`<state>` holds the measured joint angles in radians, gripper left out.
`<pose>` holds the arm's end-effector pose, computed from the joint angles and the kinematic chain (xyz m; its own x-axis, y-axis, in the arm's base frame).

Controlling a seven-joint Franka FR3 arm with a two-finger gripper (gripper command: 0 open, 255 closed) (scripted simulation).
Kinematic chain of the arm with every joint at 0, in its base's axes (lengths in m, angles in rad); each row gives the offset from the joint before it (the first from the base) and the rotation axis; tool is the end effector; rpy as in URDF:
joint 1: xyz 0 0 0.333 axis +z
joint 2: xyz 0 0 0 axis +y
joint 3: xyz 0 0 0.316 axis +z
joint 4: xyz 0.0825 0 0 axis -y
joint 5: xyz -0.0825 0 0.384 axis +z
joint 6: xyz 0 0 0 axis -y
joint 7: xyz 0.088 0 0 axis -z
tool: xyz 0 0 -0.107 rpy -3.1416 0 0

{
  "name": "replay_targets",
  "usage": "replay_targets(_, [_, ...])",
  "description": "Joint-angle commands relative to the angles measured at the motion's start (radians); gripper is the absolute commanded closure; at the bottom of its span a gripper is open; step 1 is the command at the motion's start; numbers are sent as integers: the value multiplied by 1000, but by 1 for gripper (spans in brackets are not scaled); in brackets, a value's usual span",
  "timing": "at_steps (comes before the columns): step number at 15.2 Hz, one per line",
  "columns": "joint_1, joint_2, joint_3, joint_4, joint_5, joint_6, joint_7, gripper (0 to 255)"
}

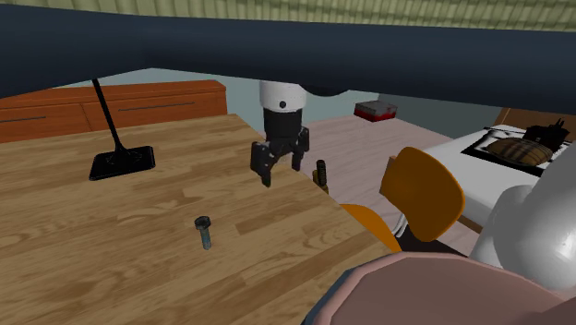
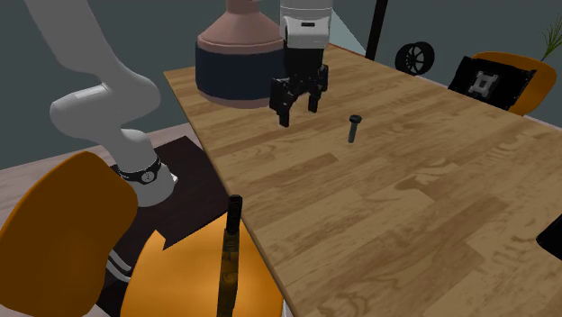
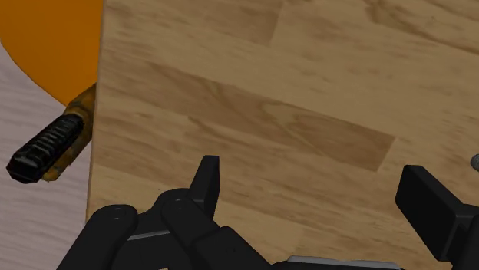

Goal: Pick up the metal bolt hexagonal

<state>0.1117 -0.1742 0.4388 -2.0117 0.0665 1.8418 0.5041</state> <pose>0.4265 0.2808 0.5213 0.9997 0.0219 -0.0050 0.0220 -0.9997 0.0140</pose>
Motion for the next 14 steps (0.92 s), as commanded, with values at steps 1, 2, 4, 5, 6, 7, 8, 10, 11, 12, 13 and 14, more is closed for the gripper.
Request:
replay_targets(1, [28, 80, 51, 62, -31, 7, 53, 0])
replay_targets(2, [39, 117, 60, 93, -45, 10, 79, 0])
replay_targets(4, [62, 192, 76, 160, -78, 14, 129, 0])
replay_targets(5, [75, 231, 83, 196, -95, 14, 154, 0])
replay_targets(6, [88, 270, 90, 233, -114, 12, 179, 0])
replay_targets(7, [103, 310, 94, 273, -133, 10, 203, 0])
replay_targets(8, [120, 350, 98, 314, -152, 5, 226, 0])
replay_targets(10, [155, 433, 103, 402, -192, -8, 269, 0])
replay_targets(11, [176, 475, 104, 450, -211, -17, 289, 0])
replay_targets(12, [198, 517, 103, 501, -231, -27, 308, 0])
replay_targets(13, [207, 532, 101, 519, -237, -31, 314, 0])
replay_targets(14, [207, 533, 100, 507, -237, -18, 314, 0])
